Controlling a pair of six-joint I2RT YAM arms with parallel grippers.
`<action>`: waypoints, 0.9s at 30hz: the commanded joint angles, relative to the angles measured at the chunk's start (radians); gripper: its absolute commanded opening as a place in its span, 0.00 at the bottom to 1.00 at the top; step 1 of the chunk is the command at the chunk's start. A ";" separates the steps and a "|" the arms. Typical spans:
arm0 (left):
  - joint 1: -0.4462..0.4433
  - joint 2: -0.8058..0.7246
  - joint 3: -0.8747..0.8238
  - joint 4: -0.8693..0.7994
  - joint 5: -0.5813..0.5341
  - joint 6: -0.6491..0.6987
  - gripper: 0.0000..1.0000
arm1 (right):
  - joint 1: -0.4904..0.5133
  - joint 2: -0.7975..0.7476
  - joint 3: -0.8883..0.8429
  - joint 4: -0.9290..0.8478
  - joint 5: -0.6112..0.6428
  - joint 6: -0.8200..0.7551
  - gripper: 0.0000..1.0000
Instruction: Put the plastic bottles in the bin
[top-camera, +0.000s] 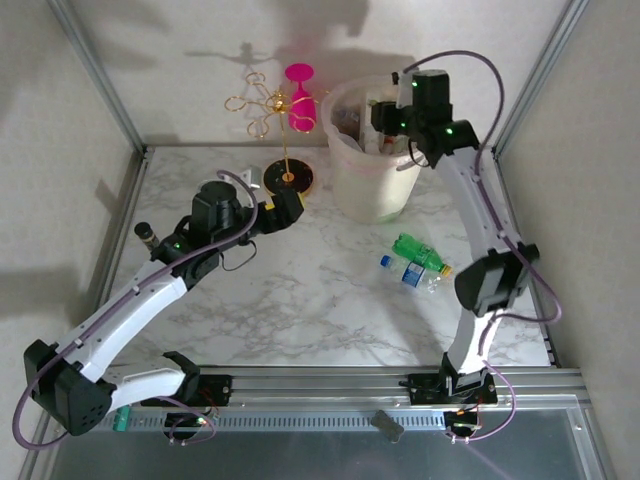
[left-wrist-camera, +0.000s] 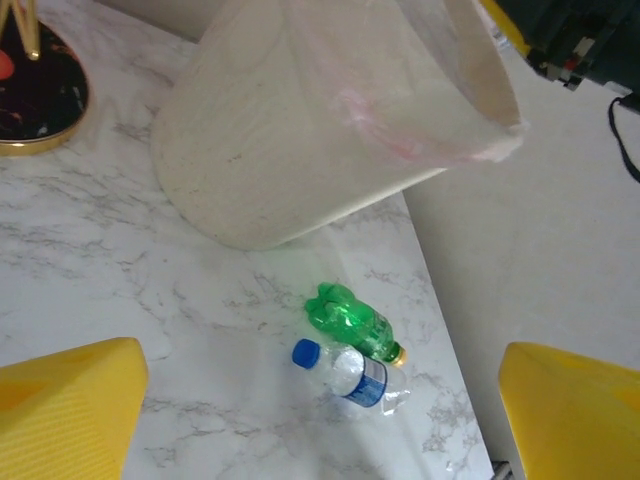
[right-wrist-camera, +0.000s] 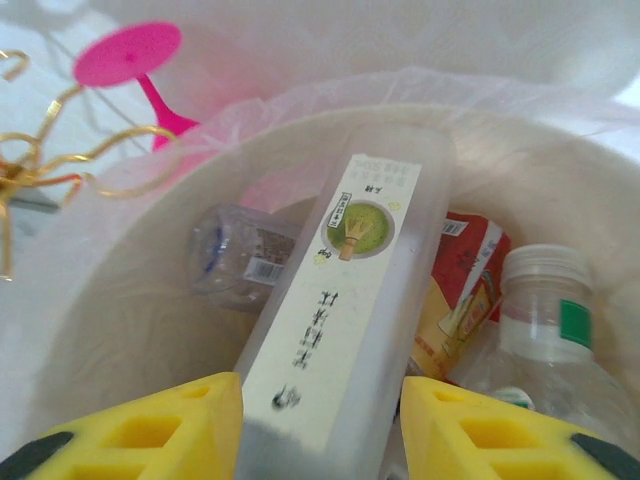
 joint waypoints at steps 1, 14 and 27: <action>-0.060 -0.032 -0.022 -0.016 -0.047 0.039 0.90 | 0.004 -0.200 -0.174 0.080 -0.032 0.053 0.46; -0.161 -0.096 -0.298 0.099 -0.071 -0.051 0.90 | 0.007 -0.877 -1.011 0.115 0.044 0.235 0.51; -0.156 -0.070 -0.404 0.130 -0.159 -0.081 0.92 | 0.007 -0.678 -1.246 0.104 0.099 0.168 0.77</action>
